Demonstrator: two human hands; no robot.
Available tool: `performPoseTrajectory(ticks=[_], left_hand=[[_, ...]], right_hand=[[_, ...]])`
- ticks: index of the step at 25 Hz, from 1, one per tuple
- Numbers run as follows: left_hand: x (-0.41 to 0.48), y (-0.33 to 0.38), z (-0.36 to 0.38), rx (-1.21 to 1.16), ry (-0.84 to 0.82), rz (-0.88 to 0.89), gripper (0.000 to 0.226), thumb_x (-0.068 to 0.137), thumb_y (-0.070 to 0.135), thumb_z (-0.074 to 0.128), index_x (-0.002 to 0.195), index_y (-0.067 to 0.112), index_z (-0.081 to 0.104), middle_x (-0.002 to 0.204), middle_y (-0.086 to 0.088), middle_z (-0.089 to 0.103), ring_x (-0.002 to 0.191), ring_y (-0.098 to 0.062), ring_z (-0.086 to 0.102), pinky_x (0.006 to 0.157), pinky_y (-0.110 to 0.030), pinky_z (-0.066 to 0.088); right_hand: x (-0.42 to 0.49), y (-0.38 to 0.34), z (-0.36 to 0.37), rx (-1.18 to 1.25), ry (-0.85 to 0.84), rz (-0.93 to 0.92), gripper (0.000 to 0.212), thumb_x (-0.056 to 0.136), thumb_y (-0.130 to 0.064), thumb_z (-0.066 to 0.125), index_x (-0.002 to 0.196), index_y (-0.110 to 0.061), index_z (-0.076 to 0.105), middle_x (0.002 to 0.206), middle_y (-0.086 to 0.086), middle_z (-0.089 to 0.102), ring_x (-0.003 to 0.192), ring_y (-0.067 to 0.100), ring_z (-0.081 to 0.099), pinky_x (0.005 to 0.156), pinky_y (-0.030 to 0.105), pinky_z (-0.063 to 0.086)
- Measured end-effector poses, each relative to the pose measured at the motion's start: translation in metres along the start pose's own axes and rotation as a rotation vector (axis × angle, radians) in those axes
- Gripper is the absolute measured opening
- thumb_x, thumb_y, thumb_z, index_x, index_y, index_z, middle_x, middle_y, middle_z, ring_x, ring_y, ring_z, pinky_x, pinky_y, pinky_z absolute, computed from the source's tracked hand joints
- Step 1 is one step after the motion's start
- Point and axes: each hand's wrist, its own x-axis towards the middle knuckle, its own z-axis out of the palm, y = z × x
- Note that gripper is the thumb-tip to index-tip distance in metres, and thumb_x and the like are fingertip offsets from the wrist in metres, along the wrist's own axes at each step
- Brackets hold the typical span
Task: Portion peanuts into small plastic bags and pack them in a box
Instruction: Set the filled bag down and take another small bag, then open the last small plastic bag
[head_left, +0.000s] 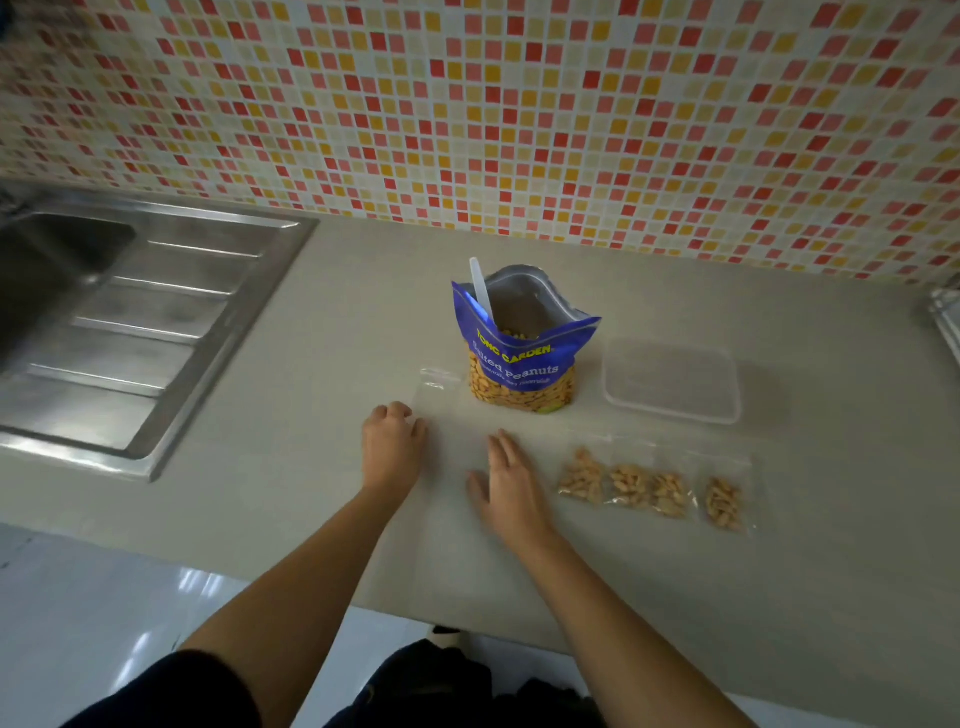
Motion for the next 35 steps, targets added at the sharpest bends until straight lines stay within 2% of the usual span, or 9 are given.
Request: performPoseTrajectory(ticks=[5,12,15,19,23,26,29,32,35], left_hand=[[0.036,0.002,-0.003,0.073,-0.074,0.087,0.029,0.090,0.009,0.050,0.105,-0.014,0.058,0.107,-0.032,0.057,0.108,-0.043,0.049,0.094,-0.043,0.037],[0.073,0.015,0.006,0.016,-0.291,-0.020,0.047,0.080,0.017,0.064,0.119,-0.003,0.049,0.122,-0.023,0.049,0.113,-0.039,0.052,0.095,-0.036,0.042],[0.083,0.014,0.002,-0.230,-0.379,-0.145,0.051,0.076,0.012,0.068,0.120,0.008,0.044,0.106,-0.017,0.063,0.090,-0.031,0.062,0.072,-0.032,0.054],[0.075,0.006,-0.006,-0.481,-0.459,-0.197,0.007,0.079,0.012,0.063,0.078,0.017,0.058,0.064,-0.005,0.055,0.048,-0.018,0.047,0.039,-0.017,0.035],[0.065,-0.008,-0.014,-0.750,-0.589,-0.178,0.008,0.083,0.008,0.064,0.076,0.010,0.060,0.060,-0.004,0.057,0.051,-0.014,0.045,0.049,-0.020,0.033],[0.052,-0.005,-0.022,-0.922,-0.698,-0.222,0.008,0.085,-0.002,0.059,0.083,0.006,0.059,0.062,-0.002,0.066,0.049,-0.008,0.057,0.050,-0.016,0.047],[0.041,-0.002,-0.022,-0.940,-0.810,-0.229,0.015,0.084,-0.005,0.059,0.086,0.010,0.058,0.073,-0.001,0.068,0.061,-0.007,0.065,0.062,-0.018,0.055],[0.039,-0.002,-0.020,-0.891,-0.868,-0.222,0.012,0.085,0.007,0.061,0.092,0.016,0.061,0.082,0.000,0.070,0.070,-0.014,0.066,0.077,-0.030,0.054],[0.044,-0.002,-0.021,-1.002,-0.888,-0.293,0.017,0.092,0.023,0.053,0.093,0.011,0.066,0.080,-0.003,0.072,0.071,-0.013,0.069,0.073,-0.027,0.056]], right_hand=[[0.013,-0.006,0.024,-0.216,0.010,0.099,0.071,0.079,-0.051,0.034,0.122,0.002,0.057,0.130,0.019,0.057,0.120,0.032,0.055,0.091,0.045,0.049],[0.007,-0.008,0.033,-0.320,0.085,0.144,0.075,0.081,-0.056,0.033,0.130,-0.001,0.051,0.136,0.015,0.052,0.126,0.027,0.051,0.098,0.043,0.044],[0.007,-0.004,0.038,-0.347,0.130,0.111,0.074,0.081,-0.055,0.034,0.130,-0.001,0.050,0.138,0.016,0.050,0.127,0.028,0.049,0.100,0.045,0.042],[0.007,-0.002,0.037,-0.307,0.108,0.099,0.079,0.089,-0.060,0.021,0.134,0.000,0.045,0.142,0.017,0.044,0.131,0.028,0.044,0.104,0.043,0.037],[0.007,-0.003,0.016,0.129,0.076,0.120,0.103,0.075,-0.080,0.009,0.145,-0.006,0.025,0.154,0.009,0.024,0.144,0.019,0.016,0.114,0.024,0.006],[0.005,-0.011,0.008,0.487,0.207,0.241,0.080,0.075,-0.066,0.044,0.135,-0.013,0.045,0.137,0.005,0.051,0.128,0.015,0.044,0.106,0.019,0.025],[0.003,-0.021,0.008,0.774,0.347,0.347,0.044,0.076,-0.043,0.070,0.114,-0.026,0.055,0.090,-0.002,0.067,0.081,0.005,0.062,0.077,0.018,0.047],[0.004,-0.023,0.005,0.822,0.450,0.373,0.028,0.080,-0.022,0.072,0.103,-0.025,0.057,0.065,0.000,0.057,0.055,0.005,0.049,0.056,0.018,0.042],[0.006,-0.019,0.001,0.826,0.428,0.345,0.034,0.081,-0.017,0.070,0.110,-0.026,0.055,0.070,0.002,0.064,0.060,0.010,0.056,0.061,0.021,0.046]])
